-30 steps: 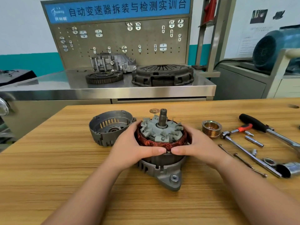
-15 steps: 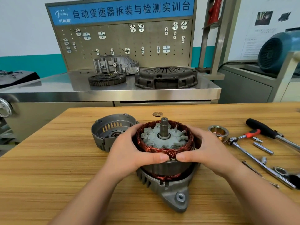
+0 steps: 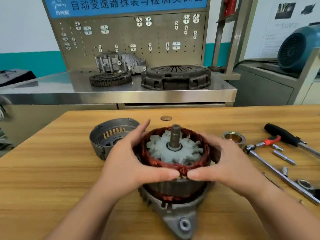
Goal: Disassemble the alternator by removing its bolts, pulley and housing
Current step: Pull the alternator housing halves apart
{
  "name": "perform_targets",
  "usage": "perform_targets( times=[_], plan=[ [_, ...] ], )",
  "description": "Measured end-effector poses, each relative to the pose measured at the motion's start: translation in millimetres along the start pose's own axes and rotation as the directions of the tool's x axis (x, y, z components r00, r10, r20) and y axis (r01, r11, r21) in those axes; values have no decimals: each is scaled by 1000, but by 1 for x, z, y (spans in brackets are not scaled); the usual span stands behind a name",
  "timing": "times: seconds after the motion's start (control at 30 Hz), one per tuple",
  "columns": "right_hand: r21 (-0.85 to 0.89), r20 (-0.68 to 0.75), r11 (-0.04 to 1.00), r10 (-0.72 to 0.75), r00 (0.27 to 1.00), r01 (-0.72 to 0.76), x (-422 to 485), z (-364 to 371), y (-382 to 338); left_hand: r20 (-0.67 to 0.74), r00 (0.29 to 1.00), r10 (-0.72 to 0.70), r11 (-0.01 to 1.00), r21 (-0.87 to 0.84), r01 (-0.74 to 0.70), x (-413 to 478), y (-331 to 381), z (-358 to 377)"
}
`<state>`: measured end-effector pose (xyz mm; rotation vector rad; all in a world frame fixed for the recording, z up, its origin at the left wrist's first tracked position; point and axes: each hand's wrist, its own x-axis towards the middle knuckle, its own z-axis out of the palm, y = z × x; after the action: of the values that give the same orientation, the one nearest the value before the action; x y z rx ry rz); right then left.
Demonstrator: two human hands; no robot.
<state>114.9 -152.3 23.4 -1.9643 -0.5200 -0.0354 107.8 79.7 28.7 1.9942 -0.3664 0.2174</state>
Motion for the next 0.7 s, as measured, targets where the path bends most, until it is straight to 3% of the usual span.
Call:
perform_targets(
  times=[0.27,0.53,0.7],
  plan=[
    [50,-39,999,-1,999,3,1,-4,-5,-28,997,72,993,-95,-75,1,9,0],
    [208,-47,955,-208,977,213,25,-15,-45,-114,979,169,973,-137,-184,19,44,-30],
    [227,10,947,-234,972,226,45,5,-76,-197,962,188,972,-105,-212,7,49,-68]
  ],
)
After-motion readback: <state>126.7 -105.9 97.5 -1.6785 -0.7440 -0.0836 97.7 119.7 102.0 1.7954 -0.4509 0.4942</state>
